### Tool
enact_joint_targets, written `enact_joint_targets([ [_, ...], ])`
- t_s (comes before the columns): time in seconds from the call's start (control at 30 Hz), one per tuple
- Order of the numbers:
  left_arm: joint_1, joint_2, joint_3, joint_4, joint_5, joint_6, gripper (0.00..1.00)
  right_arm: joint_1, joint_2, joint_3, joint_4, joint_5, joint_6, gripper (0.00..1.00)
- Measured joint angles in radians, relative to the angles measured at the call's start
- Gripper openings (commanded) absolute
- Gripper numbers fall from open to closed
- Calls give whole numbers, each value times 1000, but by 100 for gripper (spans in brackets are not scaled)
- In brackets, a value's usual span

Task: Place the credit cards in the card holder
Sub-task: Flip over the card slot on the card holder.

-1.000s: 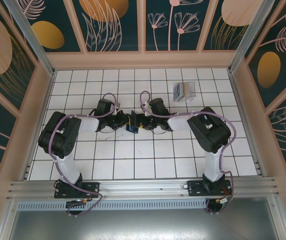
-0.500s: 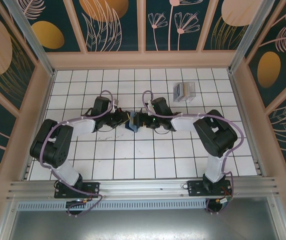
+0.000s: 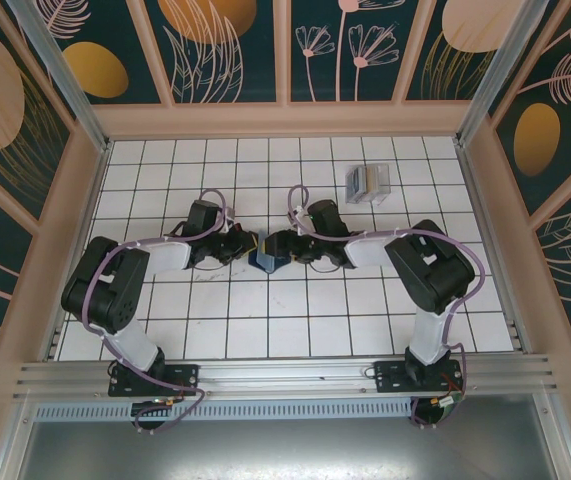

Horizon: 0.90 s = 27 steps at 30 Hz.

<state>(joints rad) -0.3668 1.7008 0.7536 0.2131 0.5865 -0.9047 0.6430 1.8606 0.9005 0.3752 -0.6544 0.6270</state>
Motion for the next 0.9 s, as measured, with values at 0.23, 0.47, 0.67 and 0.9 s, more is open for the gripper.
enact_joint_targets([
  [0.23,0,0,0,-1,-5,-7,0,40,40,77,-52,56,-40,82],
  [0.47,0,2,-2,0,-15,-18,0,44,43,86,-91,98,-72,80],
  [0.67,0,2,-2,18,-7,-19,0,47,57,87,-103,118,-83,77],
  [0.9,0,2,-2,19,-7,-22,0,53,57,87,-111,138,-99,74],
])
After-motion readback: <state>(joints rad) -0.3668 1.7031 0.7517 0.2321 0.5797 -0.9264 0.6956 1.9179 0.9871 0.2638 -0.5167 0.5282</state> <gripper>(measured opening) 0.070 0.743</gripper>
